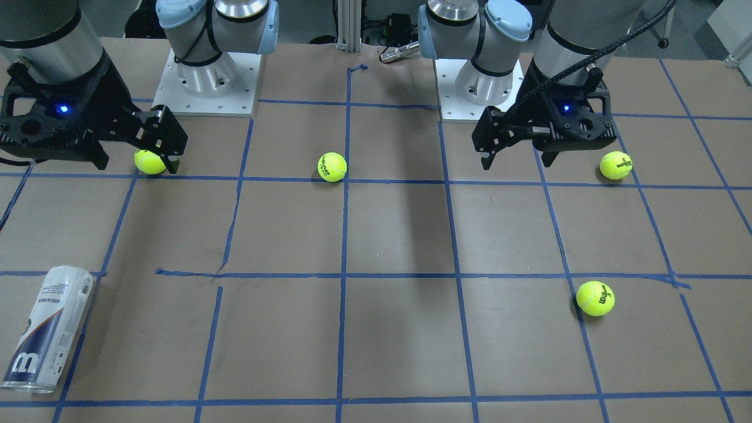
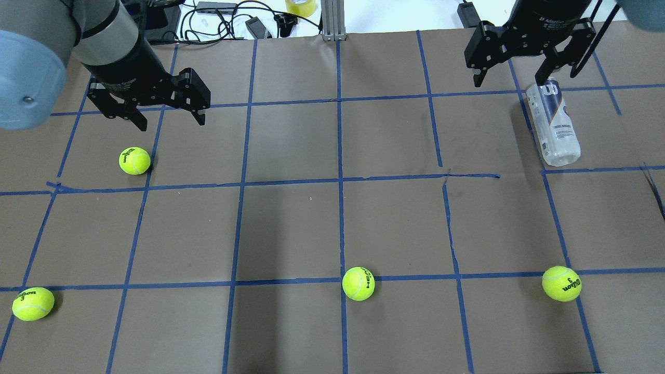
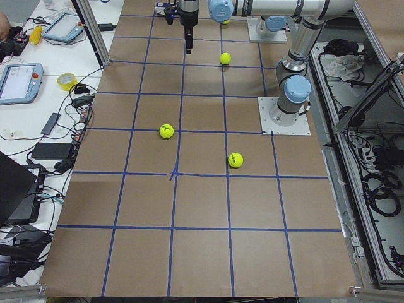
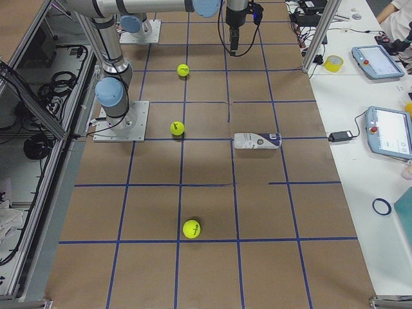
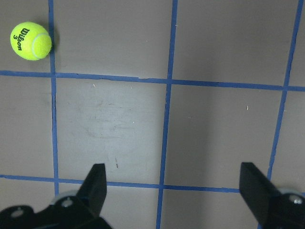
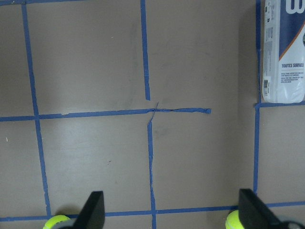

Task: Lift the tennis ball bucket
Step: 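Move the right gripper down over the upright white Wilson ball can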

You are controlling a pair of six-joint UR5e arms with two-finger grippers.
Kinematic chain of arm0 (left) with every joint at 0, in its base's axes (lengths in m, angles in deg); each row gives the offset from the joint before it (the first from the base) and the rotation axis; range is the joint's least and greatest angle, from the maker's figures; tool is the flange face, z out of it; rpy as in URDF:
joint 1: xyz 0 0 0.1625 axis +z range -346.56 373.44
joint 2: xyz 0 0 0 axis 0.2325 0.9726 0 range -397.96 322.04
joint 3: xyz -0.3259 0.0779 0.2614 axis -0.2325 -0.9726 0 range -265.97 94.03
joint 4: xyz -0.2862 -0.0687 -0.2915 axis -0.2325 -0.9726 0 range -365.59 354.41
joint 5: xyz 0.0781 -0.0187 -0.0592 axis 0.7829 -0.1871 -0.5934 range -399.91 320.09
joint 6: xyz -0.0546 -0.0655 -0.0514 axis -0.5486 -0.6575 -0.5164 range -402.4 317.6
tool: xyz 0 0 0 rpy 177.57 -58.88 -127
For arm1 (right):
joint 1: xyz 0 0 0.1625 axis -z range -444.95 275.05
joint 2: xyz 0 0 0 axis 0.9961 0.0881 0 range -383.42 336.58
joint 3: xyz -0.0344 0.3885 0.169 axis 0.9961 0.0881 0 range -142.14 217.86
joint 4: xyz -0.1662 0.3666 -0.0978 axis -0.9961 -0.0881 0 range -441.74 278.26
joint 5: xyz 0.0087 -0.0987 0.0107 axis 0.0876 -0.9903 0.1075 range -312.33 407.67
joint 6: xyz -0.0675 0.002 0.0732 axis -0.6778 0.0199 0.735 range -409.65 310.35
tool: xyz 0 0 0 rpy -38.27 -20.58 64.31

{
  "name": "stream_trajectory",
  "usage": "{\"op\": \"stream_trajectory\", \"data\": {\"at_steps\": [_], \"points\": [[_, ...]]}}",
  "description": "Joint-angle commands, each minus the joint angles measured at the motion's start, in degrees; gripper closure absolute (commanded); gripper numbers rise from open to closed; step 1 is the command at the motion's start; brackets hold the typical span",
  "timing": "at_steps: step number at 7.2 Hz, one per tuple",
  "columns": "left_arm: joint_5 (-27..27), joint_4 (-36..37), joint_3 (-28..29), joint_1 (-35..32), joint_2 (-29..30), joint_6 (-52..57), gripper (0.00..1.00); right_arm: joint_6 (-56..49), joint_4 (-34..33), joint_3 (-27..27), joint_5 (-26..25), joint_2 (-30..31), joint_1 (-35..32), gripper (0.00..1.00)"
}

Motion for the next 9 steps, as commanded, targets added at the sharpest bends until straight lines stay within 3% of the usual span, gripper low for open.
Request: {"op": "stream_trajectory", "data": {"at_steps": [1,4,6,9], "points": [[0.1,-0.1,-0.1,0.0,0.1,0.0,0.00,0.0,0.0,-0.1,-0.1,-0.1,0.1,0.00],[0.2,-0.2,-0.2,0.0,0.1,0.1,0.00,0.1,-3.2,3.2,-0.2,-5.2,3.1,0.00],[0.2,-0.2,-0.2,0.0,0.1,0.1,0.00,-0.8,-11.8,8.3,-2.9,-16.8,8.3,0.00],[0.3,-0.3,-0.2,0.0,0.1,0.1,0.00,-9.8,-14.7,17.1,-3.0,-29.5,15.4,0.00]]}}
